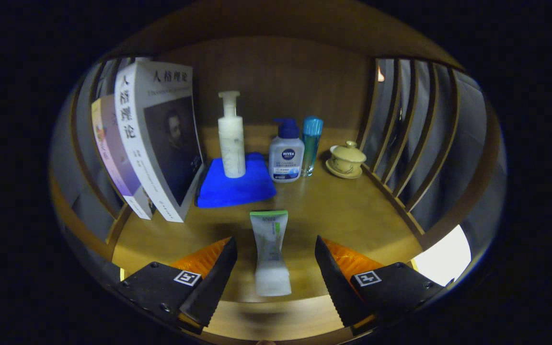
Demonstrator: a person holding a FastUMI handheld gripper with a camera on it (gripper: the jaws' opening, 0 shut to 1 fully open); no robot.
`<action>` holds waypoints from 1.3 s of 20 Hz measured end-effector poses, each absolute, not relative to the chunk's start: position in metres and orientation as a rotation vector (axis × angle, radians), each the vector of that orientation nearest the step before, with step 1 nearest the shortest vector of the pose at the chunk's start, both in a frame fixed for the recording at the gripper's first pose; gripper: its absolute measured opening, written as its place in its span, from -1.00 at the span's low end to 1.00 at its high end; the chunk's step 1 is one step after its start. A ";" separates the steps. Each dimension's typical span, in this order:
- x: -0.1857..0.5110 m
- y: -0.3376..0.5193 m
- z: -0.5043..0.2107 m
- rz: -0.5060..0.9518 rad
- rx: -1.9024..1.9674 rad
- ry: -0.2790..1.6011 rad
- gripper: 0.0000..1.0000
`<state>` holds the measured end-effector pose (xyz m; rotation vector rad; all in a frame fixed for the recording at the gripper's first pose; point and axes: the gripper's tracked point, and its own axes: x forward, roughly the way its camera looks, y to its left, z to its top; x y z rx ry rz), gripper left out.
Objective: Pull open the drawer, take out the items inside it, and place them on the countertop above the cabinet.
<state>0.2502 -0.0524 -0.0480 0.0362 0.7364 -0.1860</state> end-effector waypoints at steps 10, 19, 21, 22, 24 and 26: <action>0.142 -0.042 0.025 -0.257 -0.012 0.465 0.99; 0.070 -0.023 0.019 -0.240 -0.006 0.310 0.99; 0.059 -0.018 0.009 -0.230 -0.020 0.297 0.99; 0.052 -0.016 0.003 -0.229 -0.021 0.294 0.99; 0.042 -0.012 -0.004 -0.221 -0.010 0.265 0.99; 0.031 -0.010 -0.013 -0.217 -0.016 0.236 0.99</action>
